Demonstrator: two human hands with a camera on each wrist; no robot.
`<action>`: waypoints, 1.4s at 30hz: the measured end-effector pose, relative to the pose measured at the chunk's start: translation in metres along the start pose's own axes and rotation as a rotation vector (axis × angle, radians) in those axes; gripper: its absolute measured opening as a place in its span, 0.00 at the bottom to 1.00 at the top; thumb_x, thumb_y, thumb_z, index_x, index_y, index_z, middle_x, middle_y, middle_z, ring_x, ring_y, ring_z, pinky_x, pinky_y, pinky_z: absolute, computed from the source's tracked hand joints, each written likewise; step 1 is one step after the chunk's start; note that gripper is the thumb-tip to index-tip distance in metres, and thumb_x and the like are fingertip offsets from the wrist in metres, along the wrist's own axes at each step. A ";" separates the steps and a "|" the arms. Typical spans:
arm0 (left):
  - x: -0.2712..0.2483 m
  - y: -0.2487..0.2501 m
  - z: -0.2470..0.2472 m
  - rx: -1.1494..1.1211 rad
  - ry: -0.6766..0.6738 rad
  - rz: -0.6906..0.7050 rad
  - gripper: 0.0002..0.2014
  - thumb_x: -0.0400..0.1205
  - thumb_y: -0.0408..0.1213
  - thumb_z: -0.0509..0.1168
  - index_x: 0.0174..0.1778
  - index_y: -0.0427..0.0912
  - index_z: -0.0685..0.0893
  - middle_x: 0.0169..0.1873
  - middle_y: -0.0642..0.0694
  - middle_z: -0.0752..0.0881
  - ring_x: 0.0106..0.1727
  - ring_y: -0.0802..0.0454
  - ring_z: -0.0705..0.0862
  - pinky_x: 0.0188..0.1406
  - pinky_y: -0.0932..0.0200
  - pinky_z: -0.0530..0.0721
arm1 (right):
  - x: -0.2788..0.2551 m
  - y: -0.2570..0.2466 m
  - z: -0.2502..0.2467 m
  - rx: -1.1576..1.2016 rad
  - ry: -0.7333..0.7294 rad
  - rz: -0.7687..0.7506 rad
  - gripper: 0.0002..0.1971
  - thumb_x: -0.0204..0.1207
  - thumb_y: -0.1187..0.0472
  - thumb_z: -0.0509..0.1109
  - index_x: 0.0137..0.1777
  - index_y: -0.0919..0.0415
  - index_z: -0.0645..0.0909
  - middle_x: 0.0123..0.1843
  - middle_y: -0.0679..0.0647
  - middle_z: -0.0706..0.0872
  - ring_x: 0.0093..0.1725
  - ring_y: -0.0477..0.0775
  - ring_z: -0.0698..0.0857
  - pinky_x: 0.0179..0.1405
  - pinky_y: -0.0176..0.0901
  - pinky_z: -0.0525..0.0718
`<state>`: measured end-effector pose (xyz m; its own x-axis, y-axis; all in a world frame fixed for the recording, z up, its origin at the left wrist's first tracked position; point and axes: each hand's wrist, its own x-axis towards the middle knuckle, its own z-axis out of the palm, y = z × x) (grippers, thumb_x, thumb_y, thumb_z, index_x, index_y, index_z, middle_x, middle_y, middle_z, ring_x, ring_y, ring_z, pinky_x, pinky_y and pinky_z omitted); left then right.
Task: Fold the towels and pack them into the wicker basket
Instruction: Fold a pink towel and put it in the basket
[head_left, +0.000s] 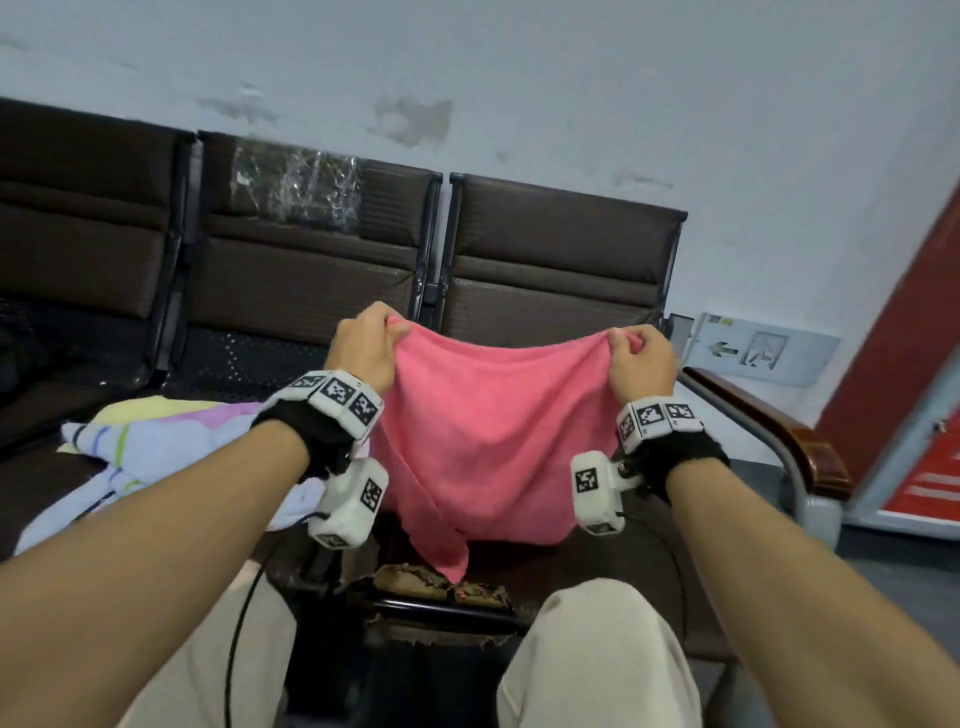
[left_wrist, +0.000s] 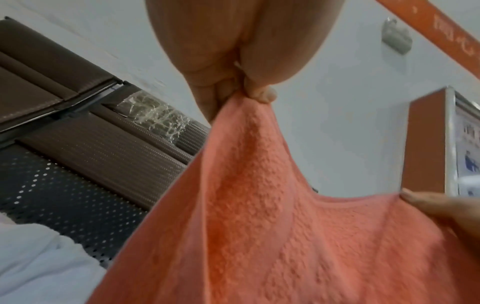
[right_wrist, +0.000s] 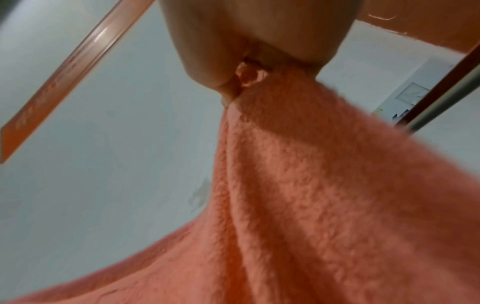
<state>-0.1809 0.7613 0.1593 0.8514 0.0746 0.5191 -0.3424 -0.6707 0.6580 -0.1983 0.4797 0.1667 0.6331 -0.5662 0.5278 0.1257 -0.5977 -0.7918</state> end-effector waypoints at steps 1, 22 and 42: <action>0.006 0.005 -0.009 -0.023 0.055 -0.024 0.10 0.84 0.37 0.60 0.52 0.36 0.83 0.53 0.31 0.86 0.57 0.32 0.81 0.55 0.47 0.75 | 0.005 -0.007 -0.006 0.019 0.039 0.001 0.07 0.79 0.60 0.66 0.43 0.61 0.82 0.40 0.53 0.83 0.50 0.60 0.84 0.54 0.45 0.77; 0.039 -0.065 0.086 -0.451 -0.056 -0.310 0.12 0.83 0.42 0.63 0.43 0.37 0.87 0.38 0.39 0.86 0.42 0.48 0.81 0.49 0.50 0.80 | -0.002 0.082 0.077 0.229 -0.256 0.422 0.06 0.69 0.67 0.72 0.34 0.58 0.86 0.37 0.53 0.87 0.46 0.53 0.83 0.55 0.48 0.81; -0.005 -0.060 0.143 -0.661 -0.328 -0.397 0.06 0.76 0.29 0.71 0.47 0.34 0.87 0.22 0.55 0.83 0.22 0.67 0.78 0.23 0.73 0.75 | -0.032 0.078 0.097 -0.043 -1.049 -0.382 0.05 0.74 0.61 0.74 0.37 0.55 0.83 0.45 0.55 0.84 0.46 0.53 0.84 0.51 0.48 0.82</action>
<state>-0.1078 0.6956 0.0385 0.9953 -0.0730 0.0640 -0.0686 -0.0615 0.9957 -0.1349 0.5064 0.0583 0.8923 0.4060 0.1975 0.4359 -0.6608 -0.6110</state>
